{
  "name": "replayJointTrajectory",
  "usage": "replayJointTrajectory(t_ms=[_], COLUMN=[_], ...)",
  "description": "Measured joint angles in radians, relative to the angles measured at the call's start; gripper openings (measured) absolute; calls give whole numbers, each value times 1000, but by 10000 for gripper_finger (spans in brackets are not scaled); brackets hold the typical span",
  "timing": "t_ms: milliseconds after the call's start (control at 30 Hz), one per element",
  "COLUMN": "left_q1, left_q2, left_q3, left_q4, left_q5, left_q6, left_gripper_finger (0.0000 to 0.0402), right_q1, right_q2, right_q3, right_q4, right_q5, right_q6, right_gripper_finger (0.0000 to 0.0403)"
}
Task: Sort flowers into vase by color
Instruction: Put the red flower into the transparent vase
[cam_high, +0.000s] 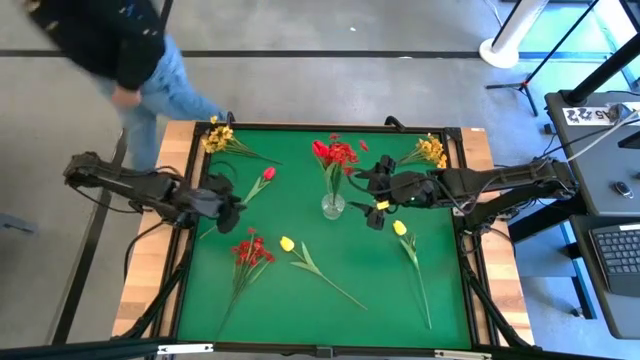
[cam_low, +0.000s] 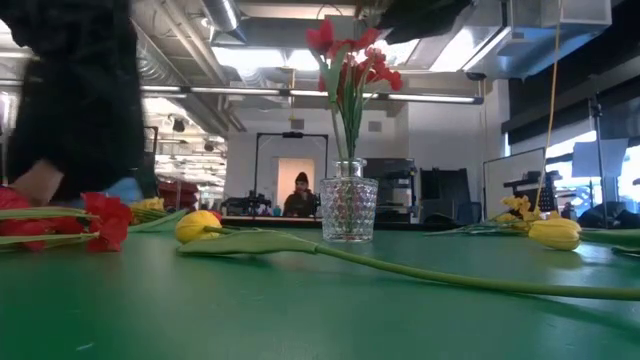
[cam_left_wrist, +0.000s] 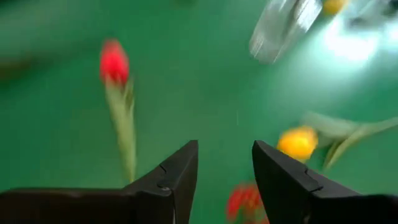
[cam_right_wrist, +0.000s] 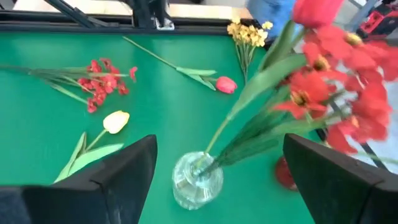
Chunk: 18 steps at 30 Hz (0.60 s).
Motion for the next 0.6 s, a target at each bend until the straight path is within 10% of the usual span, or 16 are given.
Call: replayJointTrajectory(t_ms=[267, 600], left_q1=[-14, 142], left_q2=[234, 374], left_q3=[59, 95], left_q4=[-74, -210], left_q5=[410, 233], left_q6=[-189, -77], left_gripper_finger=[153, 153], right_q1=[0, 0], right_q2=[-34, -33], right_q3=[0, 0], right_q4=[-102, -105], right_q5=[-52, -53], right_q6=[80, 71], right_gripper_finger=[347, 347])
